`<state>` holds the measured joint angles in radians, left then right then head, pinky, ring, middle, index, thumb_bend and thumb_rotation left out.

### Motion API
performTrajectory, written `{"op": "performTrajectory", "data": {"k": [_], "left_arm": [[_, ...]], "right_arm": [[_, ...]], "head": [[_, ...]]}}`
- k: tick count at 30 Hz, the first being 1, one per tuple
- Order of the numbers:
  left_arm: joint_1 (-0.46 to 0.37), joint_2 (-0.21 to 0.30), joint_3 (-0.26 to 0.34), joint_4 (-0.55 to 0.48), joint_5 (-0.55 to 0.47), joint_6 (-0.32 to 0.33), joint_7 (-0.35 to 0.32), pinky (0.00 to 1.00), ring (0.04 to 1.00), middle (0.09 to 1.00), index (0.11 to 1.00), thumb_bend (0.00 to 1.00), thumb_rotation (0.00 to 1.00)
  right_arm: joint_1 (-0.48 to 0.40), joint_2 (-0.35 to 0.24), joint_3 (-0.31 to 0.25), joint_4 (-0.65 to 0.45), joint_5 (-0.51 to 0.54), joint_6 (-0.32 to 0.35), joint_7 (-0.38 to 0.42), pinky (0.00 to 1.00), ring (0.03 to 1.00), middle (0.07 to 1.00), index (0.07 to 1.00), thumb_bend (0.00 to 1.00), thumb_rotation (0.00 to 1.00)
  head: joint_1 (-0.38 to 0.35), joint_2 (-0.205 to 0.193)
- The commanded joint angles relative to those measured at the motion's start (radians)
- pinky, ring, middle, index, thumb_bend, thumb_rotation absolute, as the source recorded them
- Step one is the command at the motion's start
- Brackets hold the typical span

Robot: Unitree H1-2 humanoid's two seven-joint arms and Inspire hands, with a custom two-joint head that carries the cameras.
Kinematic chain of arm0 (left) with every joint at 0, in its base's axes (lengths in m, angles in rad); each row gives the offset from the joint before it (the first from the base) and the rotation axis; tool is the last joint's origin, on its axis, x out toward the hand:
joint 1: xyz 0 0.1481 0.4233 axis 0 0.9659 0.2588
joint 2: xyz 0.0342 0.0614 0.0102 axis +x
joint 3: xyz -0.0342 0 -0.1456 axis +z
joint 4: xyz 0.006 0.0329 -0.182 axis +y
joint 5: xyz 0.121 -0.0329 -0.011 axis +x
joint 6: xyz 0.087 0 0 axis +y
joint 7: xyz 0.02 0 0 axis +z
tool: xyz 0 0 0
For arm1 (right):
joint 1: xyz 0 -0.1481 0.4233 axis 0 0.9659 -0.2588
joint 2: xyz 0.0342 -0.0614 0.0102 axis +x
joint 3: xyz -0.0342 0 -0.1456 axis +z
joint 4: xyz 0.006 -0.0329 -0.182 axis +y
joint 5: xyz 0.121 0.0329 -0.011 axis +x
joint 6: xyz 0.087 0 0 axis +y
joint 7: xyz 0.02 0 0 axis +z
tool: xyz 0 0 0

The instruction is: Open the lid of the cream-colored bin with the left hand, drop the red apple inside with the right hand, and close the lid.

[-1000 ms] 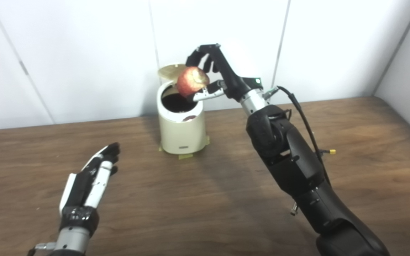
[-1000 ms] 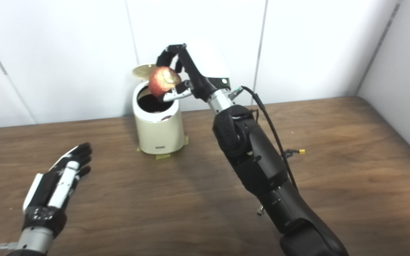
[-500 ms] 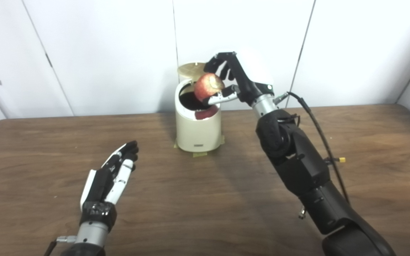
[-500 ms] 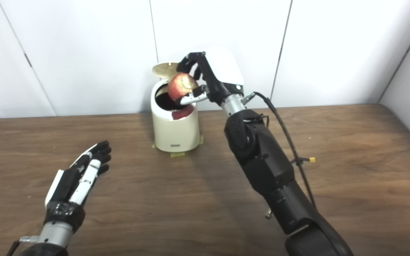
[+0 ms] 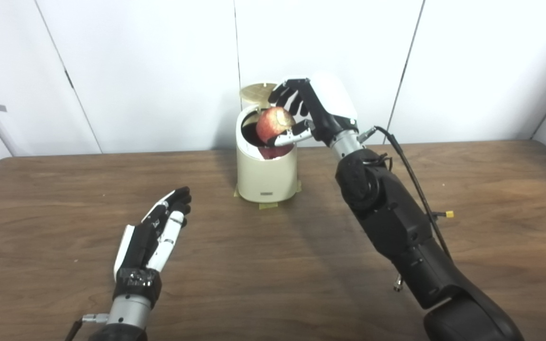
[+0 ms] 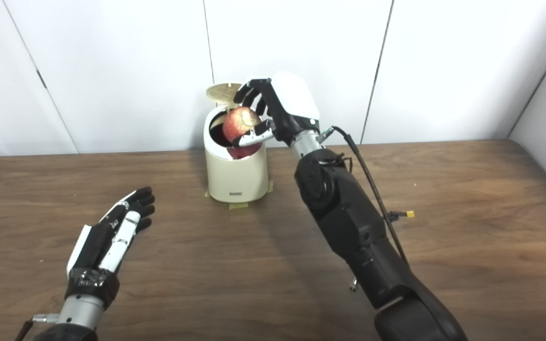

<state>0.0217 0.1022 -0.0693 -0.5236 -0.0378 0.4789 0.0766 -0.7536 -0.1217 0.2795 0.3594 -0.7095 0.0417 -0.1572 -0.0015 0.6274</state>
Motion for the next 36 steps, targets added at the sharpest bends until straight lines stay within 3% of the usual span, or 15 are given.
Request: {"op": "performTrajectory", "data": {"k": [1,6,7,8,9,11,14,17,28,30,32,34,35,36], "left_arm": [[-0.015,-0.011,0.008,-0.034,0.012,-0.011,-0.006,0.88,0.878,0.872,0.863,0.34,0.65],[-0.015,-0.013,0.018,-0.032,0.011,-0.01,-0.02,0.88,0.877,0.872,0.86,0.31,0.64],[-0.015,-0.015,0.021,-0.032,0.011,-0.01,-0.021,0.88,0.876,0.871,0.859,0.31,0.64],[-0.015,-0.016,0.023,-0.032,0.011,-0.01,-0.021,0.88,0.875,0.87,0.859,0.32,0.64],[-0.016,-0.019,0.024,-0.032,0.01,-0.01,-0.021,0.88,0.875,0.87,0.859,0.32,0.64],[-0.016,-0.022,0.027,-0.032,0.009,-0.01,-0.024,0.88,0.873,0.868,0.861,0.32,0.63],[-0.015,-0.022,0.031,-0.033,0.01,-0.01,-0.028,0.87,0.872,0.87,0.865,0.32,0.64],[-0.014,-0.029,0.036,-0.033,0.007,-0.009,-0.028,0.87,0.873,0.869,0.865,0.31,0.62],[-0.014,-0.031,0.046,-0.031,0.006,-0.01,-0.045,0.88,0.875,0.871,0.87,0.31,0.61],[-0.014,-0.031,0.046,-0.031,0.01,-0.01,-0.046,0.88,0.876,0.872,0.87,0.32,0.61],[-0.015,-0.033,0.046,-0.033,0.013,-0.009,-0.046,0.88,0.871,0.867,0.864,0.31,0.61],[-0.014,-0.034,0.047,-0.032,0.012,-0.01,-0.047,0.88,0.87,0.867,0.864,0.3,0.61],[-0.015,-0.033,0.048,-0.032,0.011,-0.01,-0.047,0.88,0.87,0.869,0.865,0.29,0.61],[-0.015,-0.032,0.049,-0.032,0.011,-0.011,-0.048,0.88,0.871,0.869,0.866,0.29,0.61]], "right_arm": [[-0.058,-0.006,0.005,-0.003,-0.008,0.006,0.005,0.33,0.436,0.522,0.54,0.5,0.0],[-0.055,-0.007,0.02,-0.007,-0.022,0.04,0.021,0.32,0.447,0.534,0.538,0.5,0.0],[-0.055,-0.009,0.027,-0.01,-0.032,0.059,0.034,0.4,0.439,0.528,0.524,0.51,0.0],[-0.056,-0.01,0.032,-0.013,-0.038,0.074,0.043,0.5,0.556,0.616,0.507,0.51,0.08],[-0.058,-0.014,0.041,-0.017,-0.049,0.095,0.061,0.54,0.596,0.646,0.502,0.52,0.1],[-0.062,-0.019,0.056,-0.021,-0.064,0.127,0.086,0.8,0.798,0.757,0.693,0.79,0.17],[-0.065,-0.029,0.079,-0.03,-0.086,0.146,0.11,0.95,0.932,0.848,0.796,0.88,0.28],[-0.066,-0.036,0.097,-0.041,-0.106,0.163,0.13,0.99,0.979,0.908,0.849,0.89,0.34],[-0.062,-0.039,0.097,-0.061,-0.12,0.185,0.134,1.0,0.928,0.885,0.826,0.89,0.35],[-0.058,-0.036,0.087,-0.066,-0.115,0.183,0.117,0.95,0.89,0.851,0.804,0.88,0.33],[-0.052,-0.029,0.07,-0.07,-0.101,0.173,0.089,0.74,0.789,0.77,0.737,0.85,0.26],[-0.042,-0.022,0.044,-0.071,-0.068,0.135,0.047,0.65,0.72,0.706,0.673,0.82,0.18],[-0.04,-0.021,0.036,-0.071,-0.058,0.121,0.034,0.6,0.666,0.651,0.552,0.62,0.15],[-0.036,-0.018,0.023,-0.073,-0.037,0.102,0.022,0.59,0.656,0.641,0.53,0.59,0.15]], "head": [[-0.01,0.001],[-0.017,0.003],[-0.02,0.003],[-0.02,0.003],[-0.02,0.003],[-0.022,0.004],[-0.024,0.007],[-0.025,0.008],[-0.03,0.01],[-0.03,0.01],[-0.03,0.01],[-0.03,0.01],[-0.034,0.012],[-0.034,0.012]]}}
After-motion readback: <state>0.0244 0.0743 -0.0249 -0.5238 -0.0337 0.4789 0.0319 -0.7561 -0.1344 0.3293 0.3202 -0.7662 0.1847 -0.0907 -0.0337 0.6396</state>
